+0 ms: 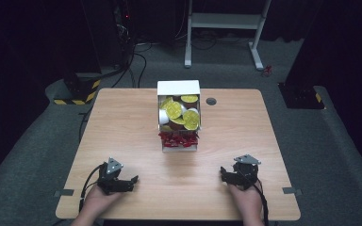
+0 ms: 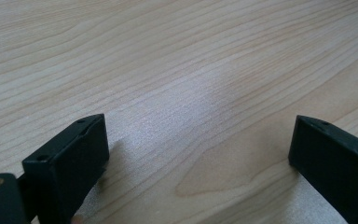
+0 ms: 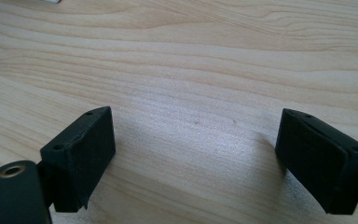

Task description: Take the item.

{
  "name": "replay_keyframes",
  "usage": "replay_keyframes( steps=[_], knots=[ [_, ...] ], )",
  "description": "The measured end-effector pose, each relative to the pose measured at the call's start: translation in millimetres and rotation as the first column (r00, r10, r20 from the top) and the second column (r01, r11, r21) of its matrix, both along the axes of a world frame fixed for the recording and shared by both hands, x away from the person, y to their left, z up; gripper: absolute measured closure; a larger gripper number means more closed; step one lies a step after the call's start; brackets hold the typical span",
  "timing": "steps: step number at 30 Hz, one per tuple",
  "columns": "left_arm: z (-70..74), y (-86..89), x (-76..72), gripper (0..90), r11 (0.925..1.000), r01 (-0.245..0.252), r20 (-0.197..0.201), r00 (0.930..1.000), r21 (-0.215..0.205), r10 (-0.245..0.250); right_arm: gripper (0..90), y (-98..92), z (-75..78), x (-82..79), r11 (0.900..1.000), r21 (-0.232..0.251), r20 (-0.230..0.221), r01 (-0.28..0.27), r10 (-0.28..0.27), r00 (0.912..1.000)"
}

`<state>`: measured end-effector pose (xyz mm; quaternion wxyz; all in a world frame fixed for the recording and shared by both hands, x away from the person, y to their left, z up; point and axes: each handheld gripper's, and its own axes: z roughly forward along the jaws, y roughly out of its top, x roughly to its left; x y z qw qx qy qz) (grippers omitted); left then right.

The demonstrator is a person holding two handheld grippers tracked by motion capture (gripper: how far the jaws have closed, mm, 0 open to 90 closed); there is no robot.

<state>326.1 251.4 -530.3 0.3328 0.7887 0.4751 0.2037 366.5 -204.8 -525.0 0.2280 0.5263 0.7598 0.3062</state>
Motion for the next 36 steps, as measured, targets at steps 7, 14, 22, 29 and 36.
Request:
replay_keyframes(
  steps=[7,14,22,29,36],
  knots=[
    [0.0,0.1,-0.2,5.1,1.0000,-0.002,-0.001,1.0000,0.001,0.002,12.1,0.2,0.1,-0.4,1.000,0.012,-0.009,0.012,-0.012,0.9999],
    [-0.4,-0.4,0.9,3.6,1.0000,-0.007,0.001,1.0000,0.005,0.007,12.8,-0.2,-0.1,-2.5,1.000,0.011,-0.003,0.020,-0.020,0.9998],
    [-0.5,-0.8,1.3,2.3,0.9999,-0.013,-0.002,0.9999,0.007,0.013,12.8,-0.5,0.0,-2.4,1.000,0.009,-0.001,0.017,-0.017,0.9999],
    [-0.4,-0.5,1.3,2.3,0.9999,-0.011,0.000,0.9999,0.011,0.011,12.9,-0.3,0.0,-2.6,1.000,0.011,-0.003,0.020,-0.020,0.9998],
    [-0.4,-0.5,0.9,2.3,0.9999,-0.011,-0.001,0.9999,0.008,0.011,16.7,-0.3,0.3,-4.2,1.000,0.016,0.004,0.019,-0.019,0.9998]
  ],
)
